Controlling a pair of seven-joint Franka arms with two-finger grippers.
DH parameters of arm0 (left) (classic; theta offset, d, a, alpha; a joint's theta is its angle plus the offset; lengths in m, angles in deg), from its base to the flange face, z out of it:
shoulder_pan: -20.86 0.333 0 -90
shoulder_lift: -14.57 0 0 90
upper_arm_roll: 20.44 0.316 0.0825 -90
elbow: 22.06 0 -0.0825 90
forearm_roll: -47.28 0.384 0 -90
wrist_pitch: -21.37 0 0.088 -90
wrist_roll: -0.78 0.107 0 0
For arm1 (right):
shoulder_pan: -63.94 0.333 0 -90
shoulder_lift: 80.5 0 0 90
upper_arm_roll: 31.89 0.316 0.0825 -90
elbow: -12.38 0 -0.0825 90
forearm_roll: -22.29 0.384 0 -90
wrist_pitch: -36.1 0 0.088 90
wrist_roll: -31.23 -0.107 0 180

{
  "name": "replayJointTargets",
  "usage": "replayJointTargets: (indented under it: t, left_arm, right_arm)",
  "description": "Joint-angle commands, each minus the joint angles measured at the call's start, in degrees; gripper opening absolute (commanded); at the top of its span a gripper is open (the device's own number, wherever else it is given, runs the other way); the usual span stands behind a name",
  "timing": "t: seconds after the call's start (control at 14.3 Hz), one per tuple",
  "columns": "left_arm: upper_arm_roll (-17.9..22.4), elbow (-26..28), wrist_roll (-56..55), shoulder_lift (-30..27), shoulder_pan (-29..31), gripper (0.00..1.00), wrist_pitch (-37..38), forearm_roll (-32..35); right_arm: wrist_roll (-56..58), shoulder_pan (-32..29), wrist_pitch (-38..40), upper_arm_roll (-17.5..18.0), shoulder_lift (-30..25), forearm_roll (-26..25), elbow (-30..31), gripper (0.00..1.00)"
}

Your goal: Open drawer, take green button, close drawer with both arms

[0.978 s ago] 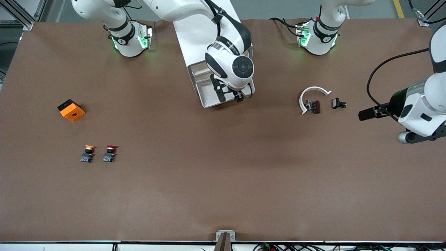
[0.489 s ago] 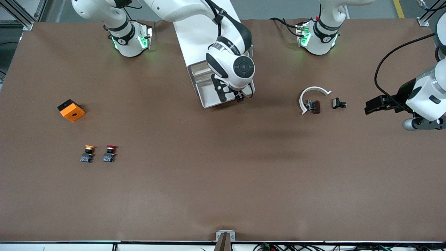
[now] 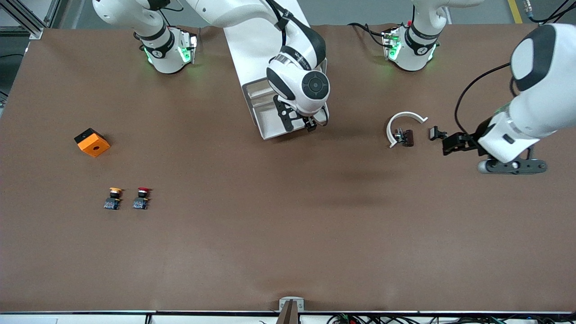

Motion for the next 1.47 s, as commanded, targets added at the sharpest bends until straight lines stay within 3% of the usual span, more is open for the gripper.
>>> replayJointTargets:
  t: [0.0, 0.7, 1.19, 1.4]
  left_arm:
    - [-1.38, 2.34, 0.59, -0.71, 0.10, 1.00, -1.45, 0.97]
    - [-1.56, 4.45, 1.47, 0.34, -0.25, 1.00, -1.01, 1.06]
    - [-1.47, 4.89, 3.14, 1.84, -0.16, 1.00, -0.92, 1.06]
    - [-1.47, 4.89, 3.14, 2.28, -0.16, 1.00, -0.92, 1.06]
  right_arm:
    - [1.18, 0.60, 0.80, -0.48, 0.62, 1.07, -1.32, 0.88]
    - [1.27, 0.78, 2.21, -0.48, 0.62, 1.07, -1.23, 0.87]
    - [1.97, 0.95, 1.94, -0.48, 0.71, 1.07, -1.23, 0.63]
    - [1.98, 1.04, 1.68, -0.48, 0.88, 1.07, -1.23, 0.62]
